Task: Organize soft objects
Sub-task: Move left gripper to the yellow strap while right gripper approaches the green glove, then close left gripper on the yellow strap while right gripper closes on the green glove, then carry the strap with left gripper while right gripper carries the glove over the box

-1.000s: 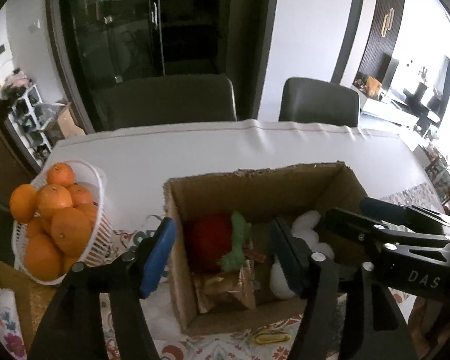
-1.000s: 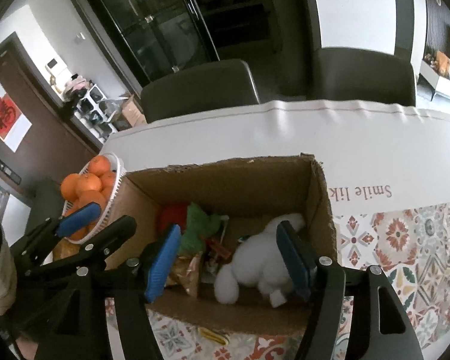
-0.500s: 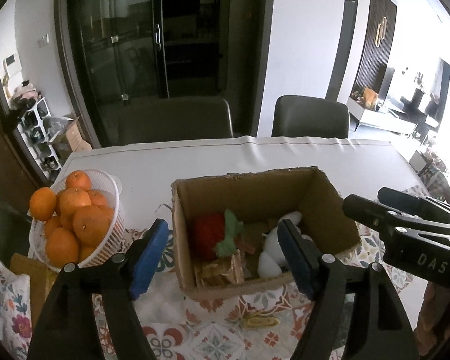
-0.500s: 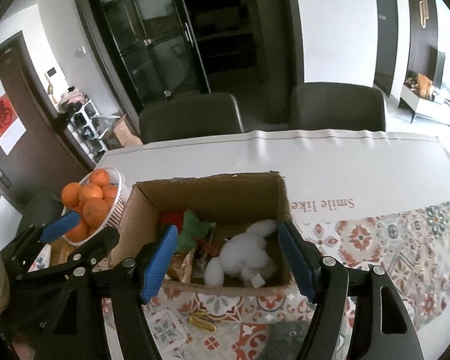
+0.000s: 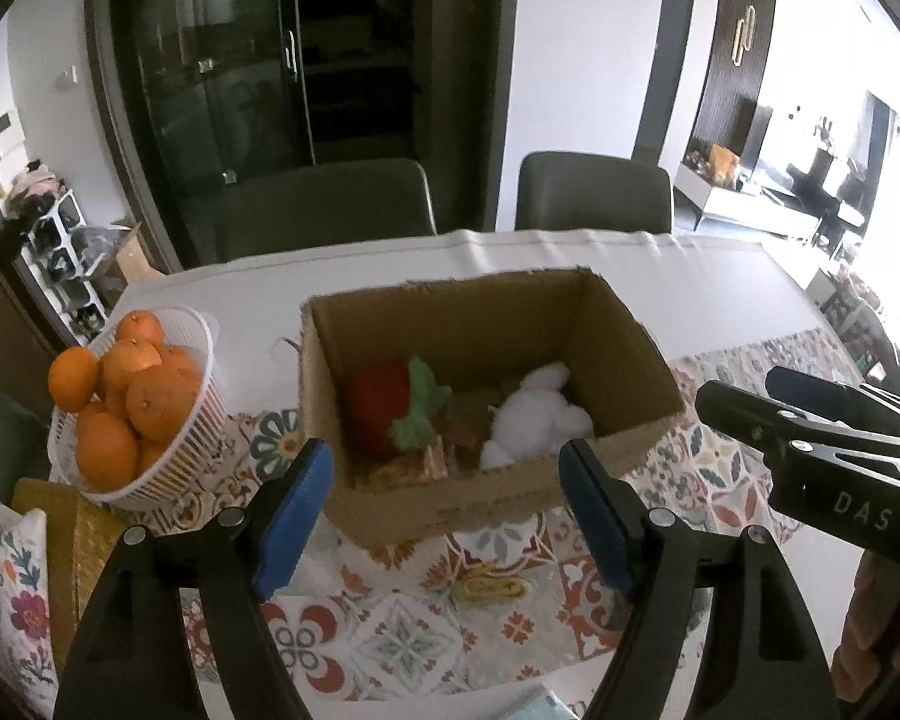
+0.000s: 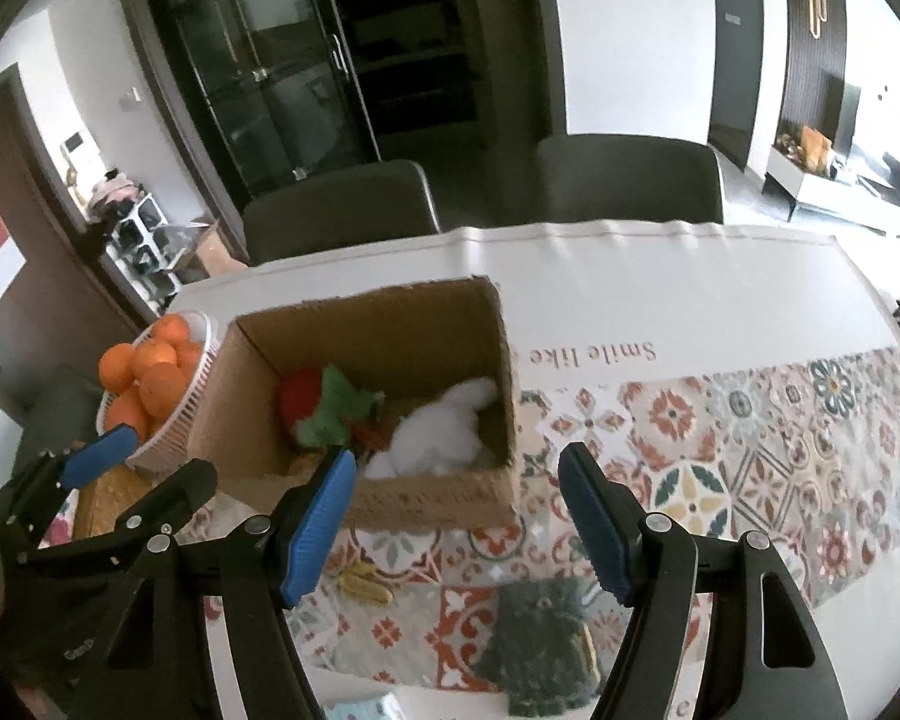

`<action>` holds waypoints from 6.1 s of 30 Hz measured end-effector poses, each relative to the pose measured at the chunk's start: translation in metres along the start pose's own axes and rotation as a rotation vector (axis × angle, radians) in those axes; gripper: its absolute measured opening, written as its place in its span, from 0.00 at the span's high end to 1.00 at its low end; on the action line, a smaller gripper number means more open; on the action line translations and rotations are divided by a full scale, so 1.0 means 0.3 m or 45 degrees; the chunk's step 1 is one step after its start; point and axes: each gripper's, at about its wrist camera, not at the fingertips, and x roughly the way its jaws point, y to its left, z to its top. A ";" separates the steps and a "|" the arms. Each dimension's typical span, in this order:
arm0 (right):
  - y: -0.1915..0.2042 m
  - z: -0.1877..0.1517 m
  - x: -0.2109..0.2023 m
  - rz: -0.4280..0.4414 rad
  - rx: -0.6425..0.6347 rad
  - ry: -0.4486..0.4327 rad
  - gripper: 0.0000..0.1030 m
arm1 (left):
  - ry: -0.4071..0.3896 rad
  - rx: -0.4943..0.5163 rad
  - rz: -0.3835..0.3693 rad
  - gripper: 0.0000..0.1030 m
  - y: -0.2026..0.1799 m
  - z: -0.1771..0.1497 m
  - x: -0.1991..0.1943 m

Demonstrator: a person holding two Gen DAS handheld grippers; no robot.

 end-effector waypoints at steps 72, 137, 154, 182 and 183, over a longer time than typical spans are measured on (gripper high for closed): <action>-0.200 -0.463 0.495 -0.181 0.173 0.583 0.17 | 0.504 -0.036 -0.078 0.40 -0.116 -0.376 0.573; -0.103 -0.380 0.189 0.062 0.134 0.206 0.79 | 0.265 -0.019 -0.156 0.47 -0.084 -0.326 0.226; -0.031 -0.284 0.066 0.122 0.059 0.073 0.79 | 0.122 -0.041 -0.160 0.47 -0.042 -0.245 0.072; 0.109 -0.035 -0.104 0.212 -0.067 -0.189 0.79 | -0.138 -0.057 -0.125 0.47 0.052 -0.022 -0.109; 0.112 -0.026 -0.109 0.213 -0.069 -0.197 0.79 | -0.146 -0.055 -0.121 0.47 0.054 -0.012 -0.113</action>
